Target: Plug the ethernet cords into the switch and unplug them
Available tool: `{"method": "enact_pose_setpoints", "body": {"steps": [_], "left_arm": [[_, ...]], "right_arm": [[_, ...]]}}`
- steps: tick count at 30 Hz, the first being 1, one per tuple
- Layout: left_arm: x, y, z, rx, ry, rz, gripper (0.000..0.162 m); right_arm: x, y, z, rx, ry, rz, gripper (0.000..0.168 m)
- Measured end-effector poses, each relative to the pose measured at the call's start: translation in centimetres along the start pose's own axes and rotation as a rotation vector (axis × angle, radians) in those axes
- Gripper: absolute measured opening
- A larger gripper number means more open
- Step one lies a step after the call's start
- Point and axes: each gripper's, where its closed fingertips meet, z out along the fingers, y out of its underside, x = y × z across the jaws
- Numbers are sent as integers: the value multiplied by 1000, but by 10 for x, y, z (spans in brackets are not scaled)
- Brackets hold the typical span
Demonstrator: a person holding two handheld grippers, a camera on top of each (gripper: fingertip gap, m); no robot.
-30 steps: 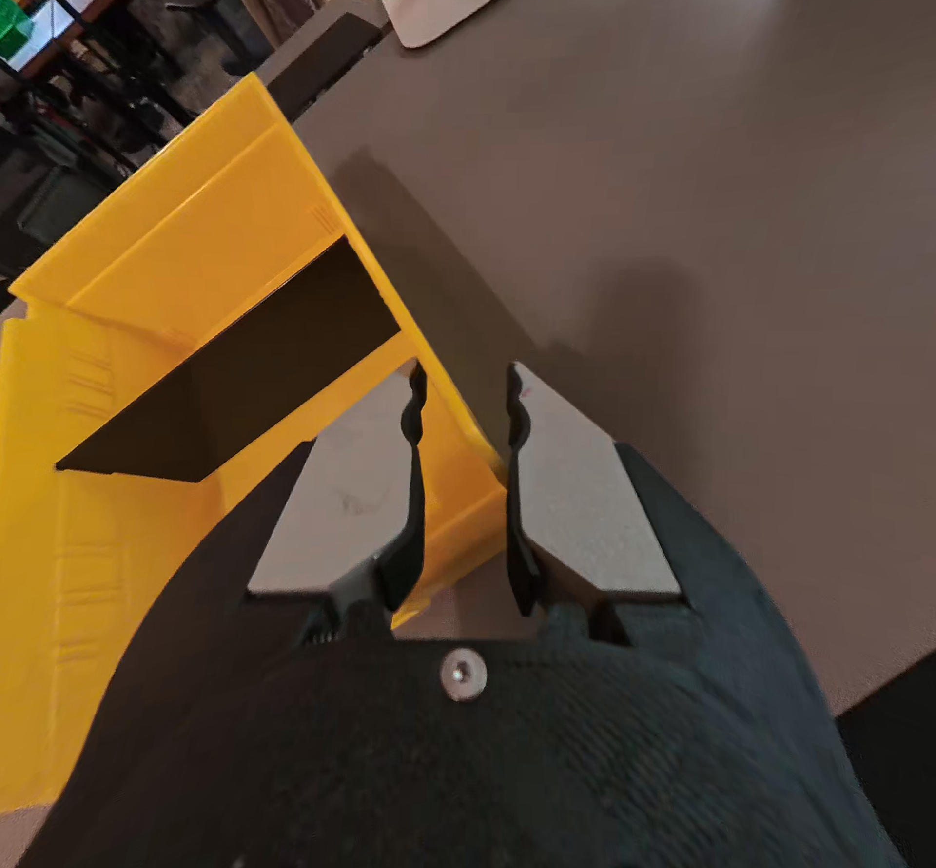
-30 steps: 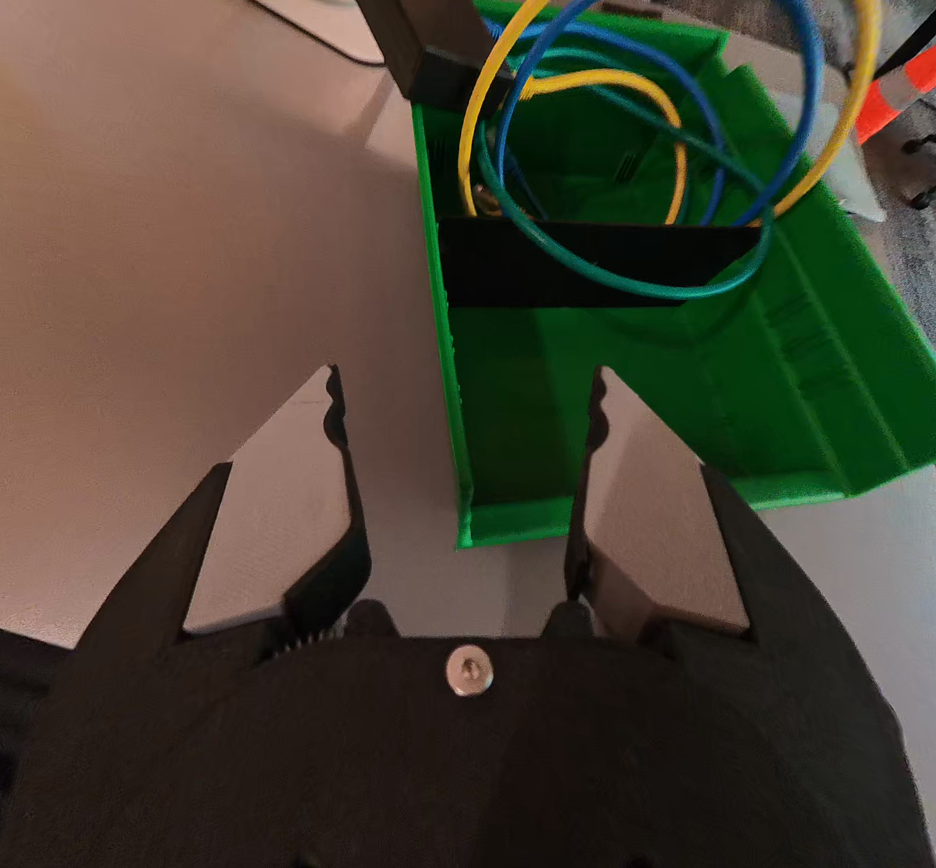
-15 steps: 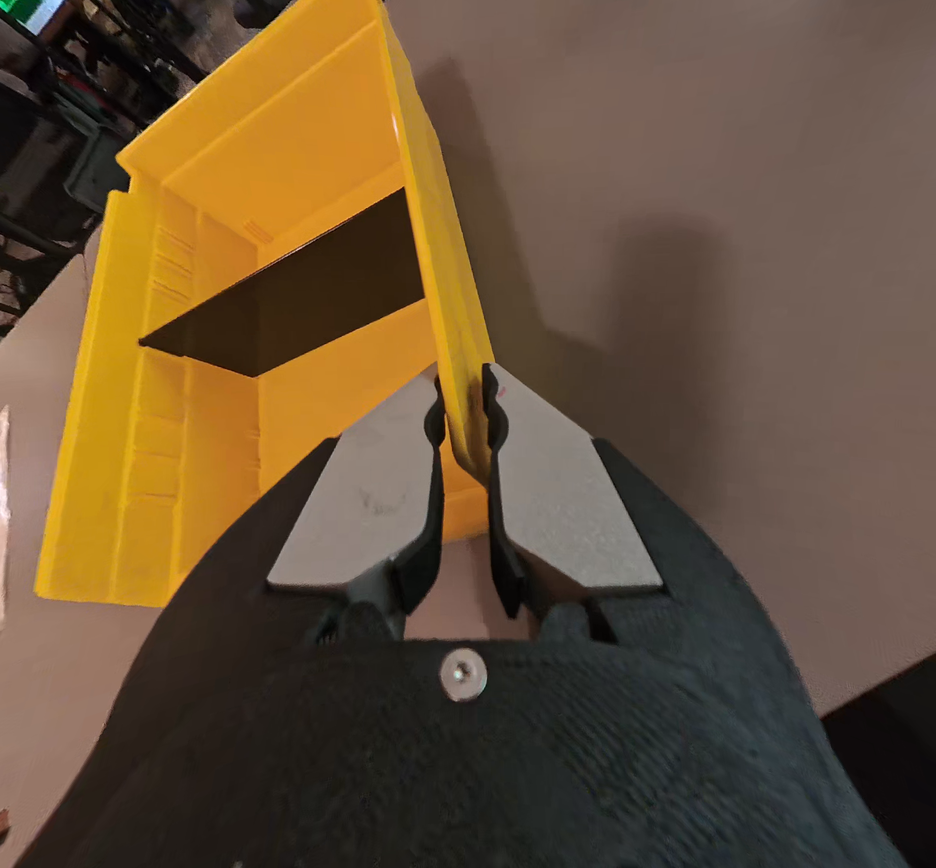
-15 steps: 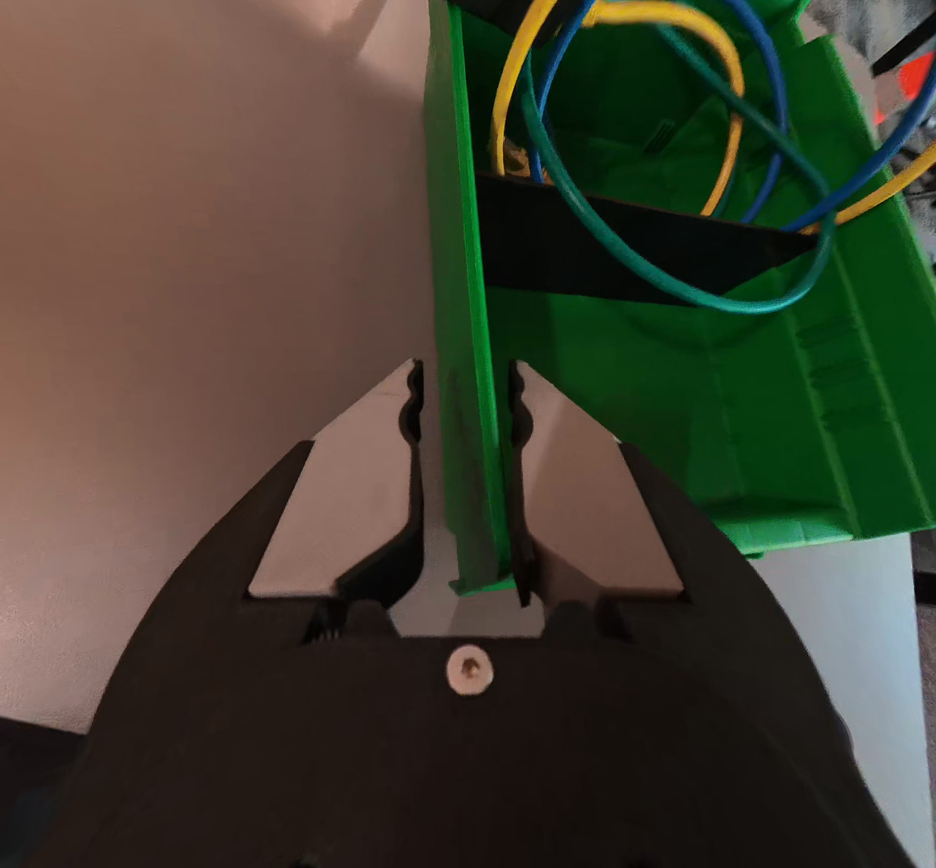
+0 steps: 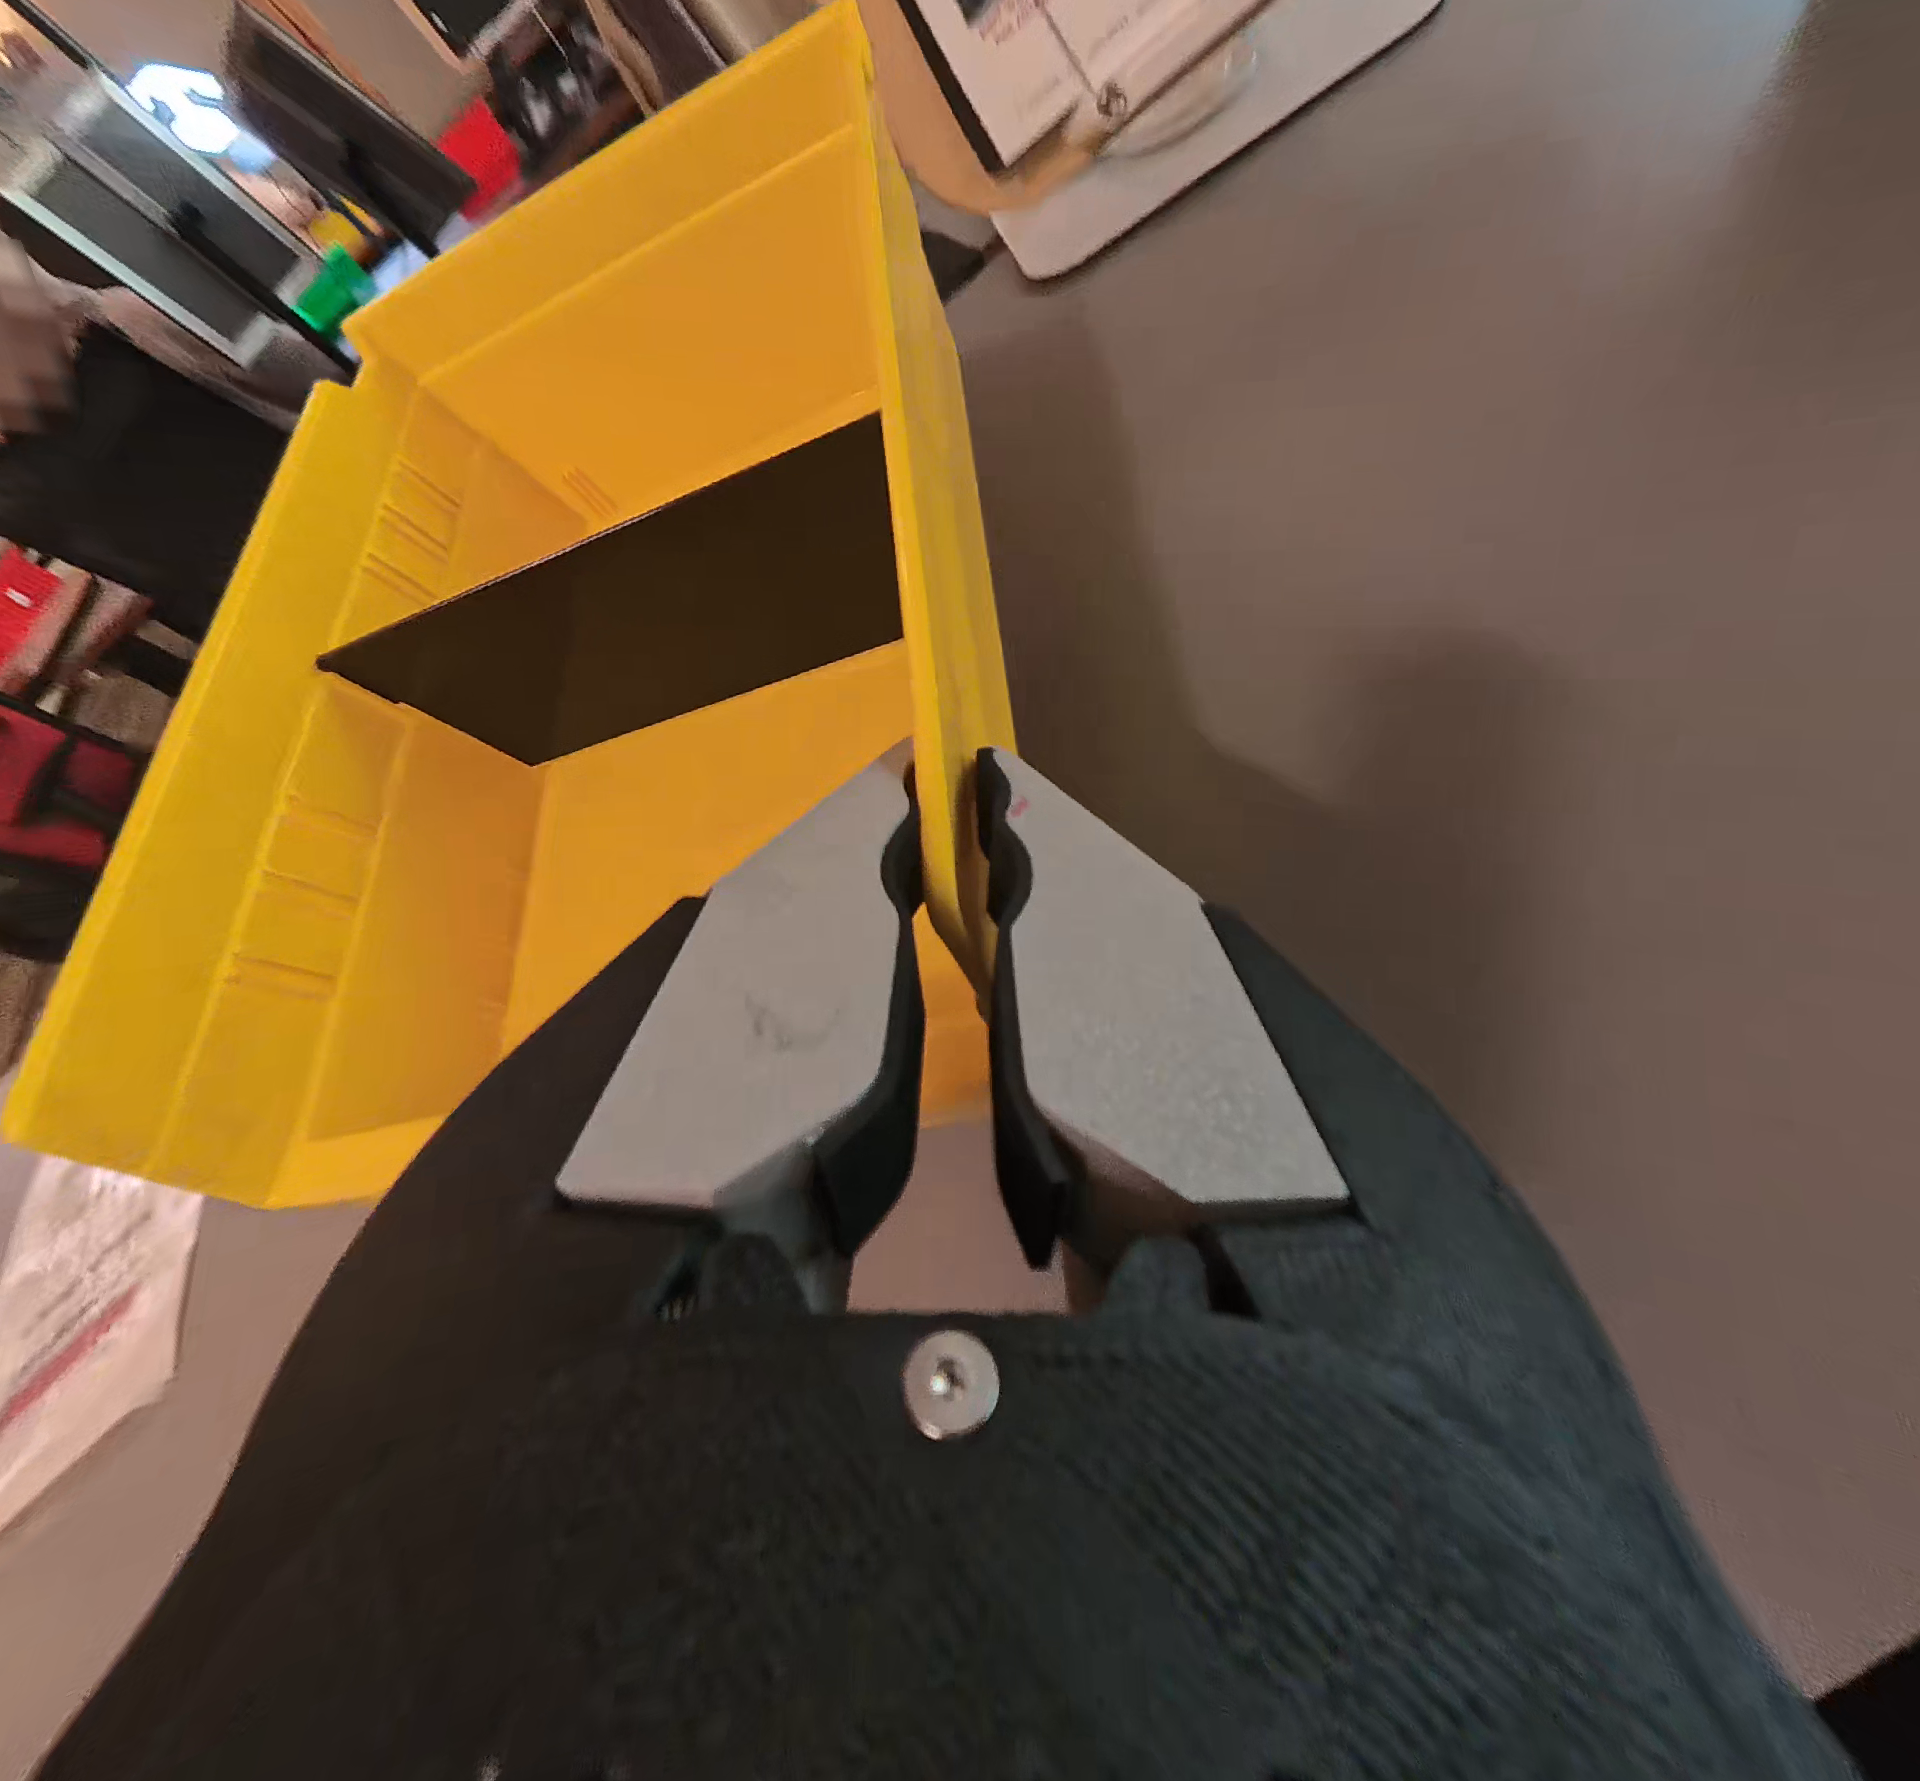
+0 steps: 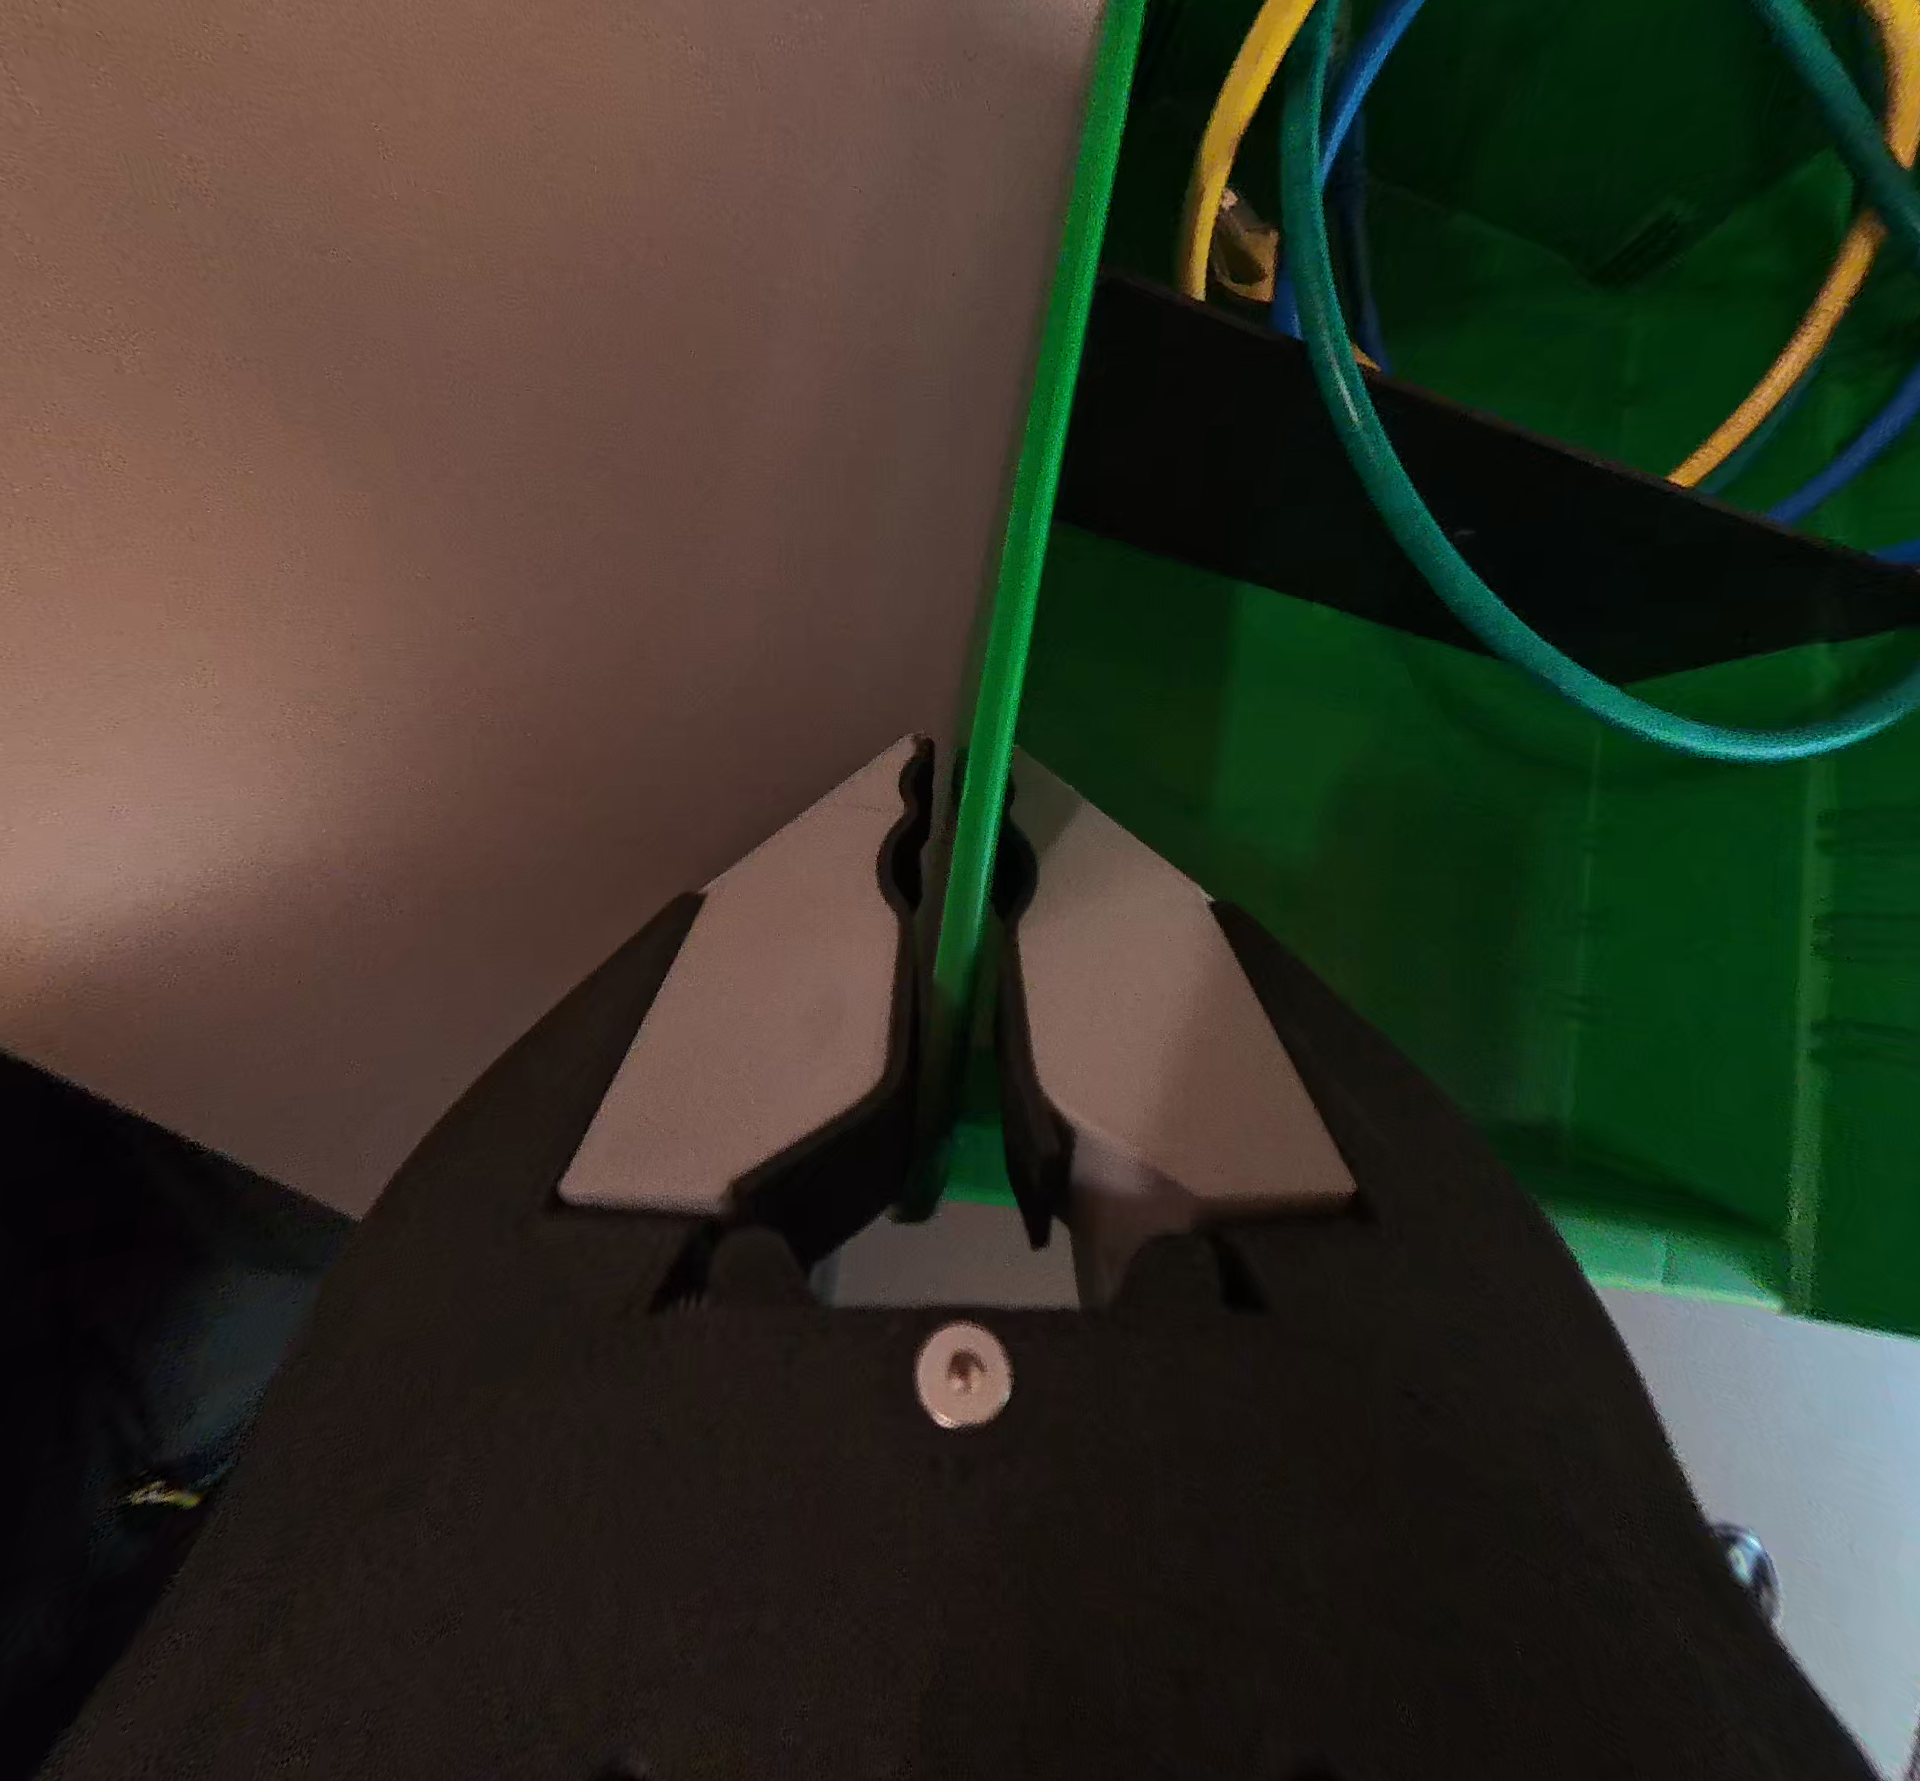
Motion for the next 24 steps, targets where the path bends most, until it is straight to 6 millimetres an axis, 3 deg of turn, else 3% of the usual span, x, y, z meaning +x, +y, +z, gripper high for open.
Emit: {"method": "enact_pose_setpoints", "body": {"steps": [6, 9, 11, 16, 20, 22, 24], "left_arm": [[3, -32, -28, 124, -2, -9, 4], [4, -48, -47, 195, -4, -10, 4], [4, -58, -61, 240, -21, -2, 4], [-3, -74, -102, 309, -73, -1, 4], [-16, -78, -129, 358, -132, -2, 4], [-22, -76, -138, 358, -166, 1, 4], [-27, -76, -143, 361, -192, 2, 4]], "right_arm": [[-54, -28, 11, -13, -59, -31, 17], [-91, -48, 17, 14, -84, -35, 17], [-126, -66, 22, 52, -140, -27, 23], [-243, -136, 43, 213, -350, -30, 64], [-317, -202, 66, 284, -342, -98, 70], [-343, -231, 55, 374, -342, -96, 60], [-364, -244, 28, 460, -389, -86, 68]]}}
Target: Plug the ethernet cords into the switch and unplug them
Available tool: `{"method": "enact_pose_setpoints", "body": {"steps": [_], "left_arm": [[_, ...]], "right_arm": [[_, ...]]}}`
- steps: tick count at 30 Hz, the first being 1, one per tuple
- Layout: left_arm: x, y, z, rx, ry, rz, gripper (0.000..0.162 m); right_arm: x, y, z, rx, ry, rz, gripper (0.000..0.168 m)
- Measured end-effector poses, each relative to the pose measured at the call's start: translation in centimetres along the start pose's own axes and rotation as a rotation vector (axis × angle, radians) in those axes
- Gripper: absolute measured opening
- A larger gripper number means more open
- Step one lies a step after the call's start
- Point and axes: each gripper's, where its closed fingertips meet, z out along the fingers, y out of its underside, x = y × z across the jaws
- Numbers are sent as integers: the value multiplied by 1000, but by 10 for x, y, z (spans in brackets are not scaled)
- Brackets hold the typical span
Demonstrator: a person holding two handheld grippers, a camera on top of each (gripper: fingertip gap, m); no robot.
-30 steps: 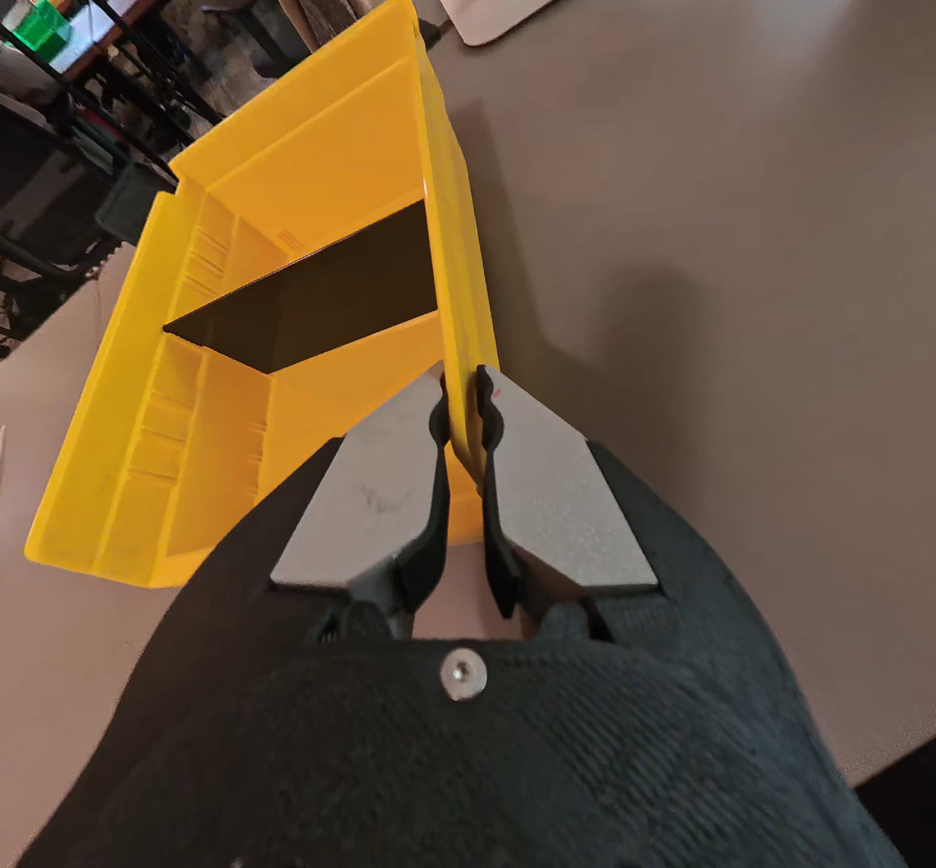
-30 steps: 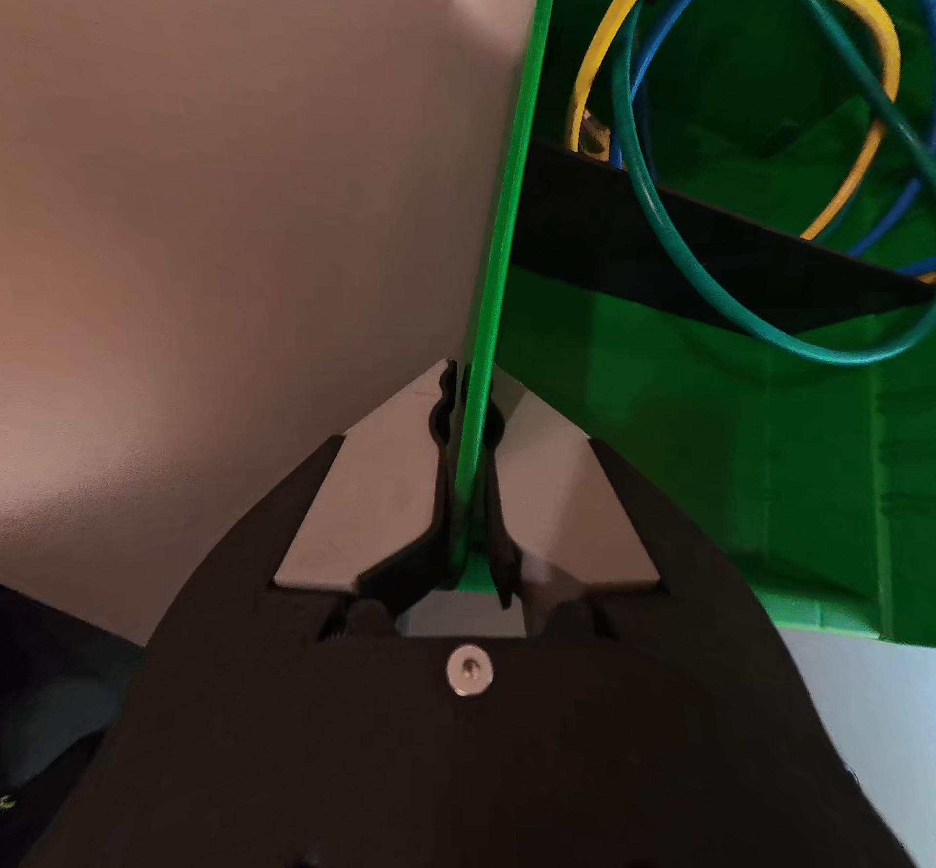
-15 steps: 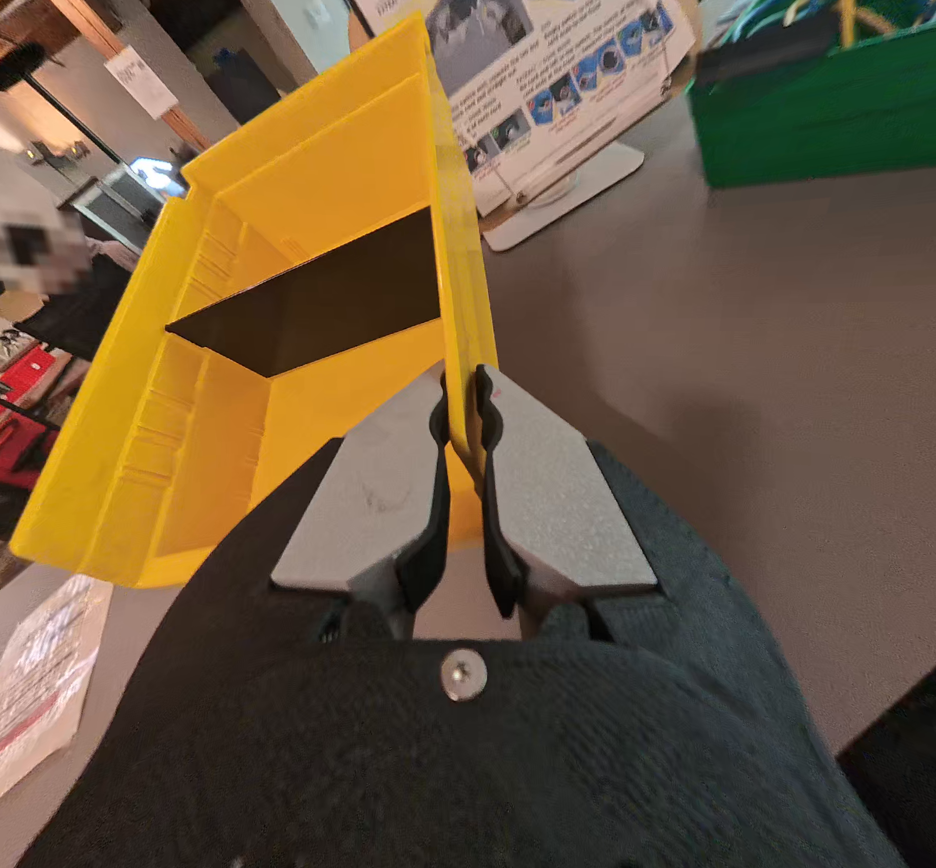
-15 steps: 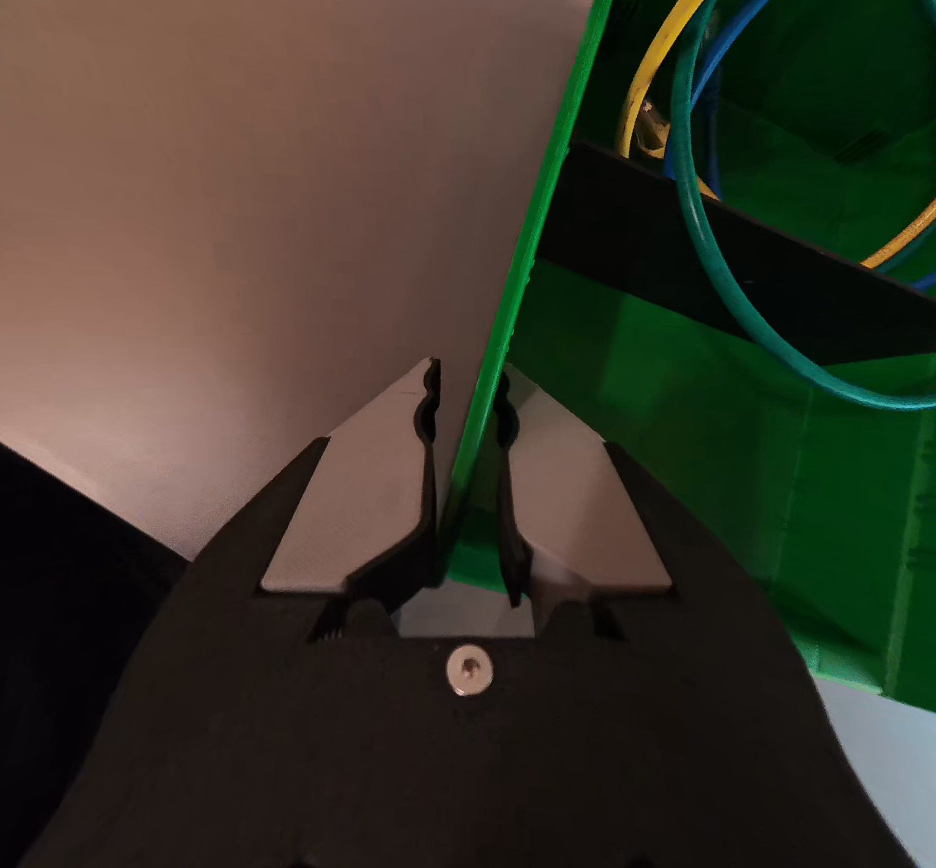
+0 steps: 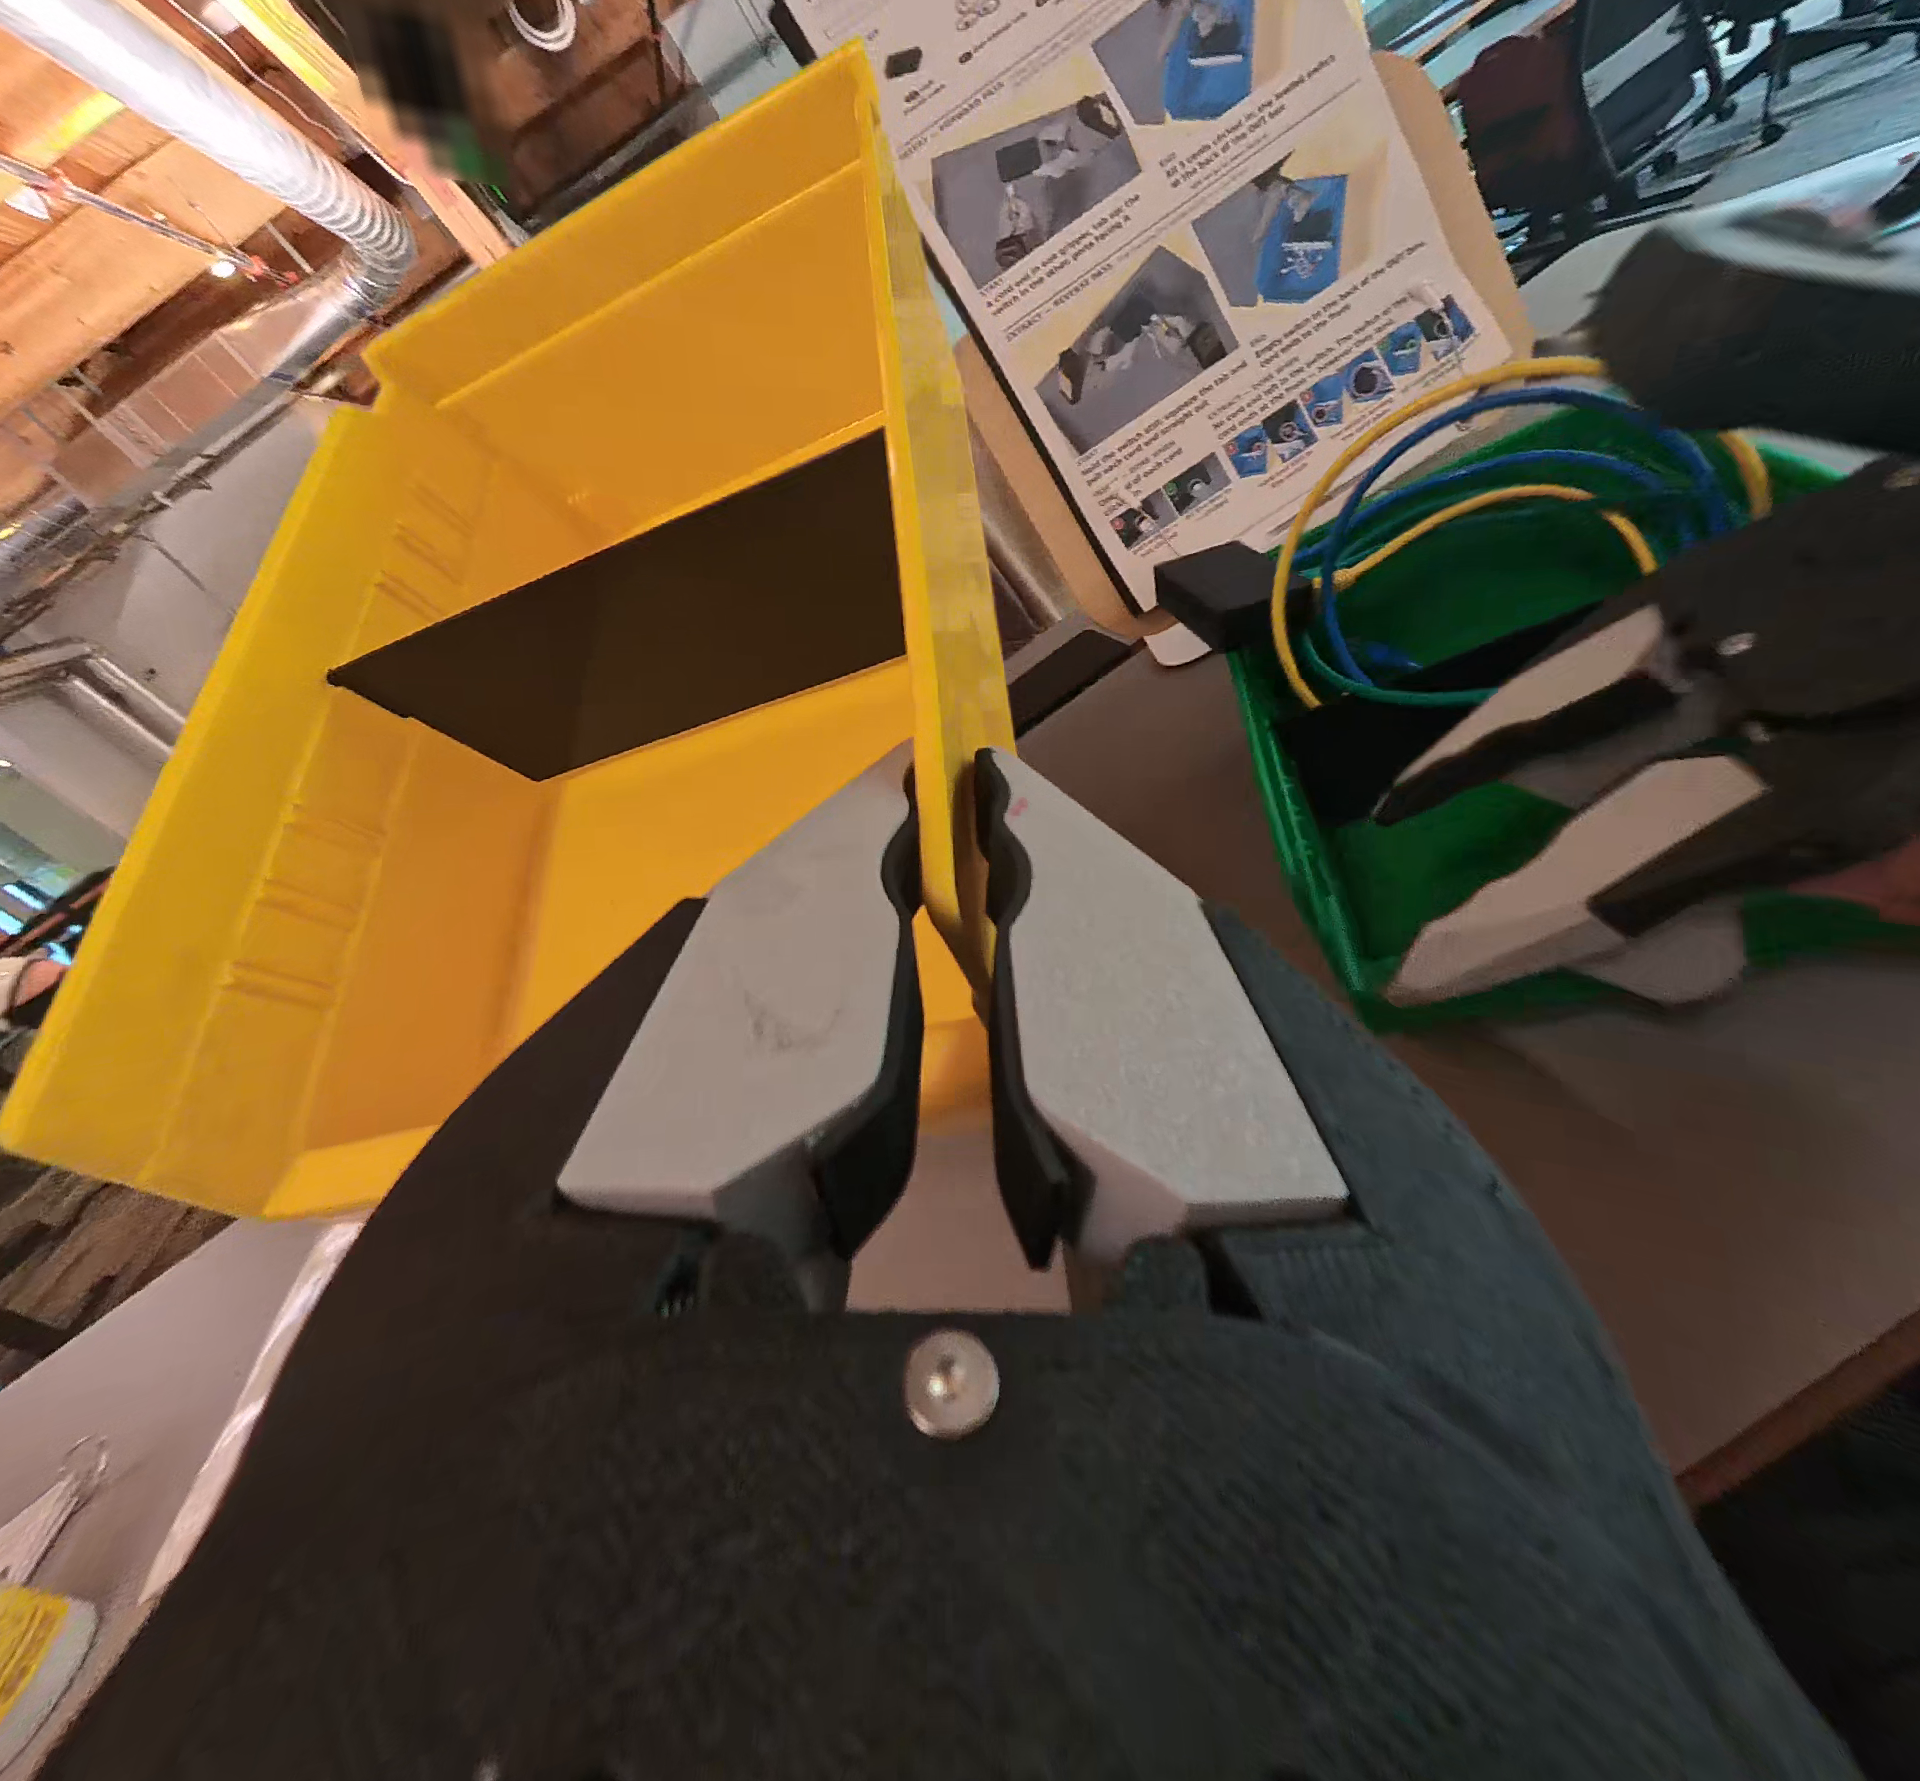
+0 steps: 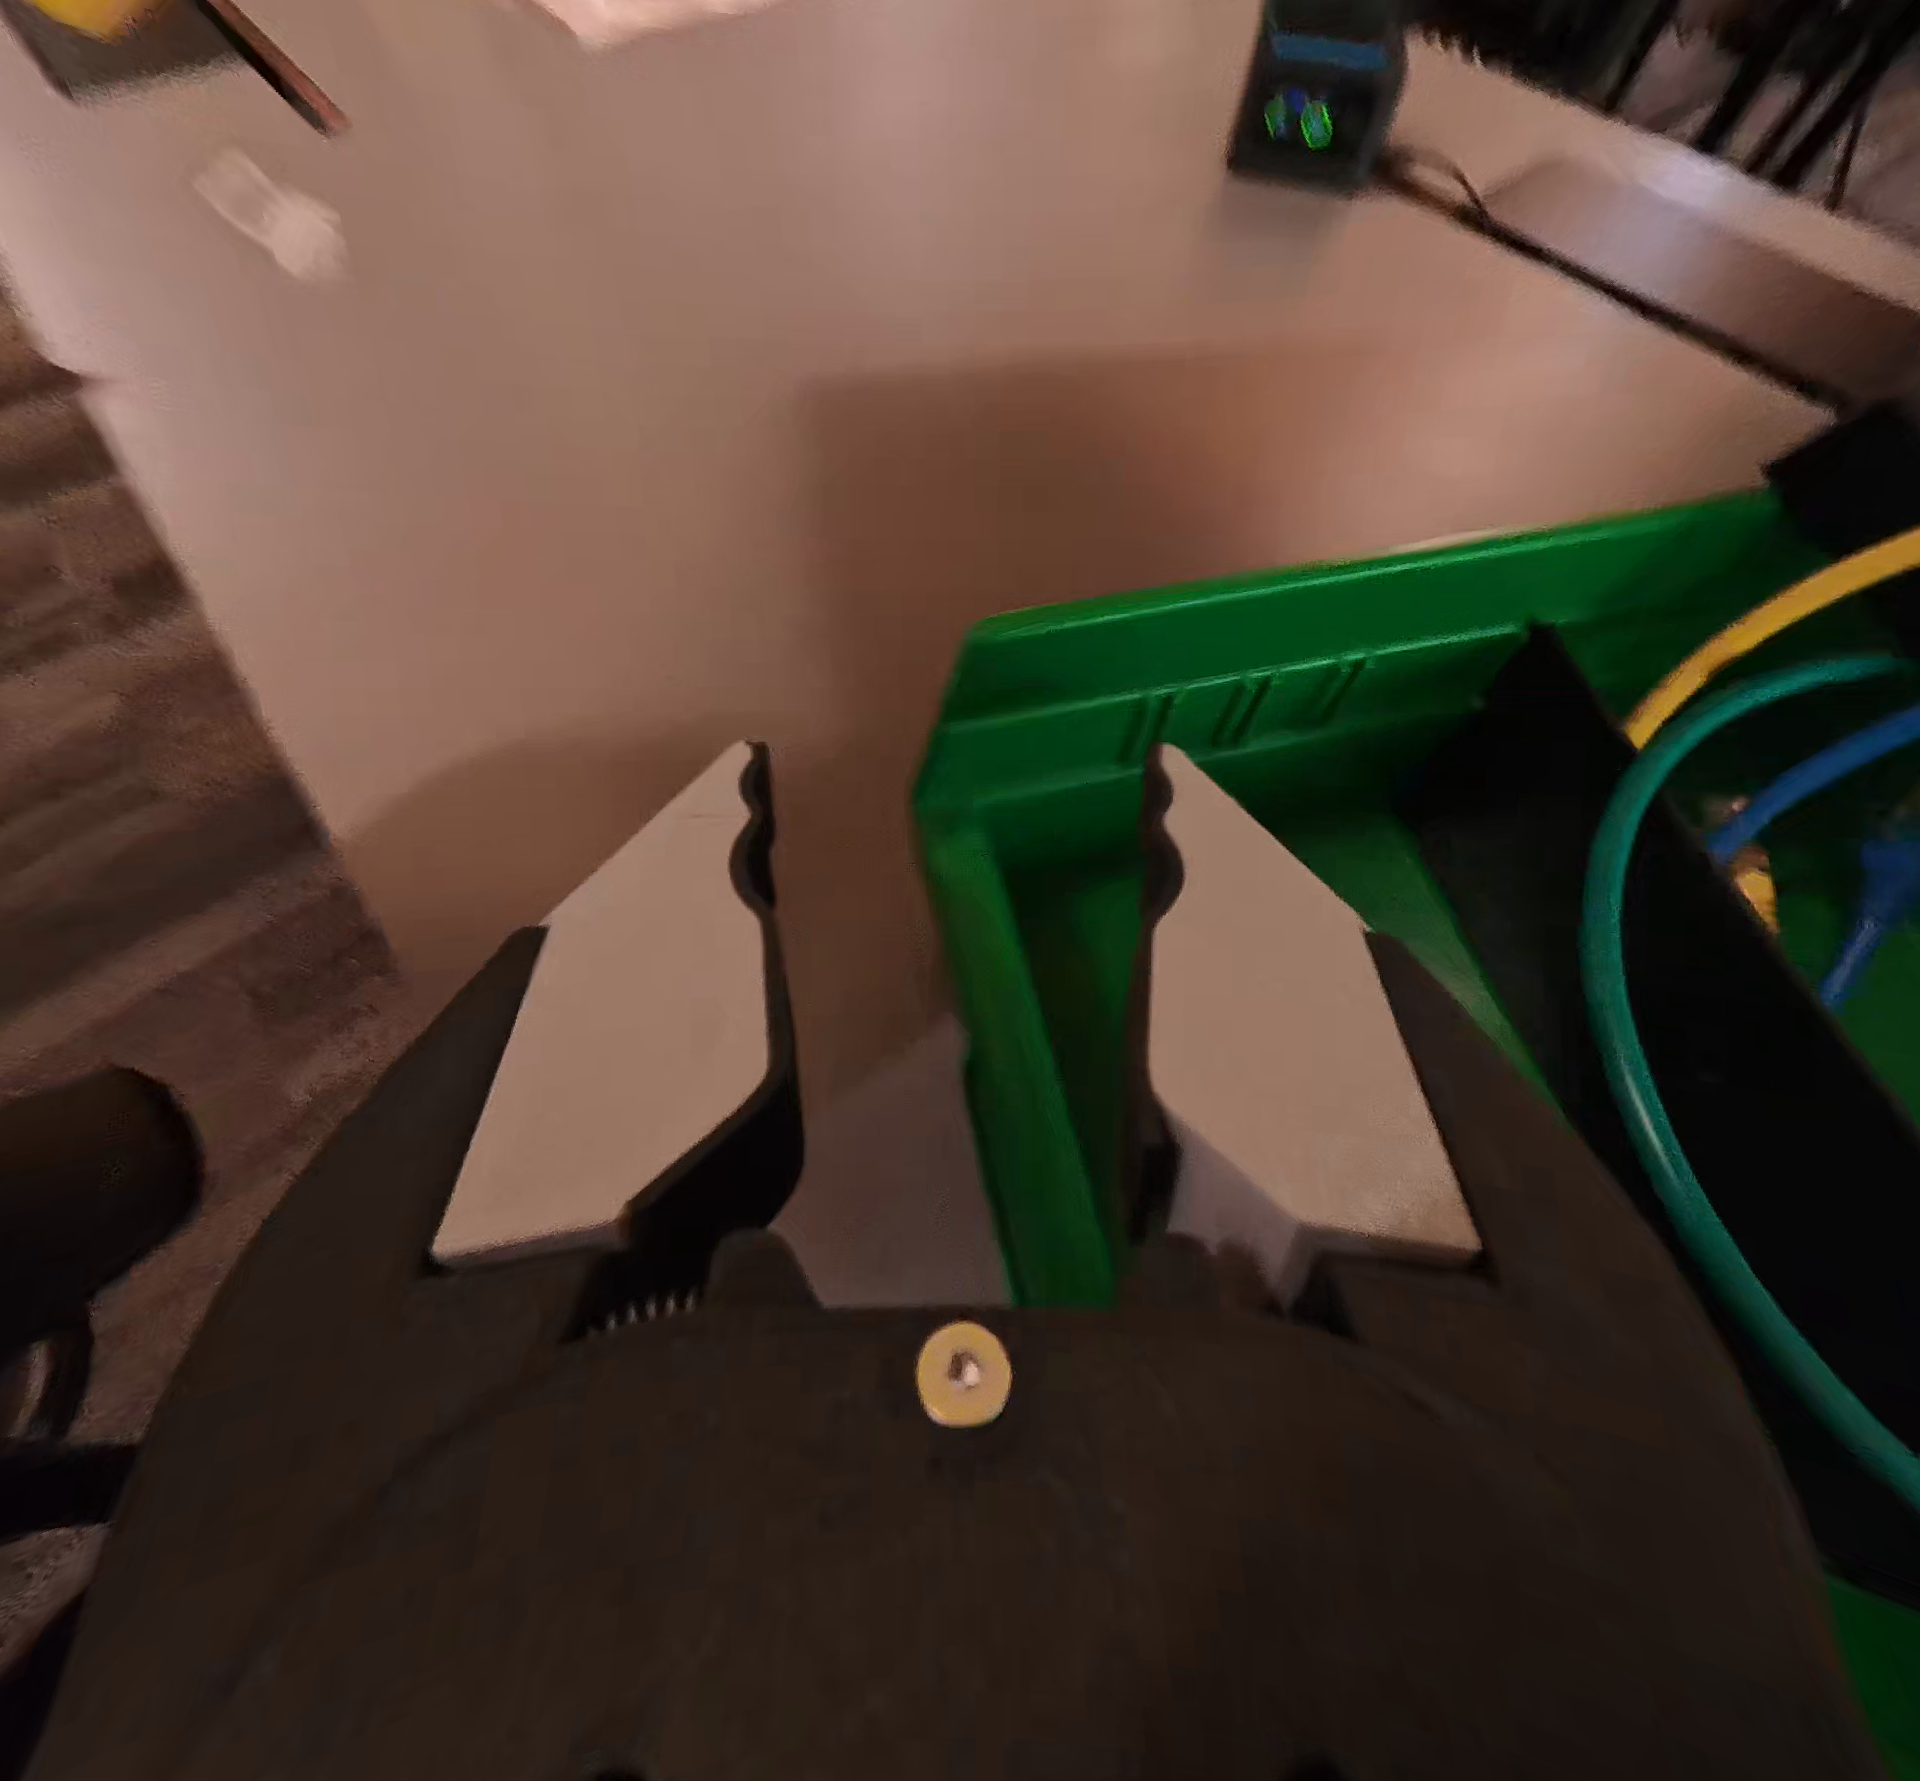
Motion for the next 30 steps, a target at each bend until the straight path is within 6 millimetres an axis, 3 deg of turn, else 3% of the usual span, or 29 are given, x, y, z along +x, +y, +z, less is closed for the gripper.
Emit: {"method": "enact_pose_setpoints", "body": {"steps": [3, 5, 7, 11, 16, 19, 25, 26, 30], "left_arm": [[-1, -6, -4, 37, 3, 11, 4], [6, -15, -5, 68, 23, 32, 4], [21, -26, -4, 97, 58, 44, 4], [72, -52, -1, 163, 164, 81, 3], [165, -94, -7, 256, 381, 128, 4], [222, -117, -9, 297, 521, 124, 4], [323, -146, 6, 280, 697, 145, 4], [335, -147, 11, 270, 698, 160, 3], [373, -147, 31, 247, 714, 215, 3]], "right_arm": [[-29, -9, -41, 66, -111, -35, 78], [-21, -7, -77, 107, -119, -65, 79], [8, -3, -112, 139, -64, -72, 78], [94, 19, -182, 136, 115, -10, 77], [183, 30, -291, 207, 323, 115, 72], [208, 38, -346, 312, 375, 164, 64], [228, 75, -394, 280, 372, 259, 74], [232, 81, -399, 264, 390, 263, 78], [251, 116, -408, 124, 491, 272, 67]]}}
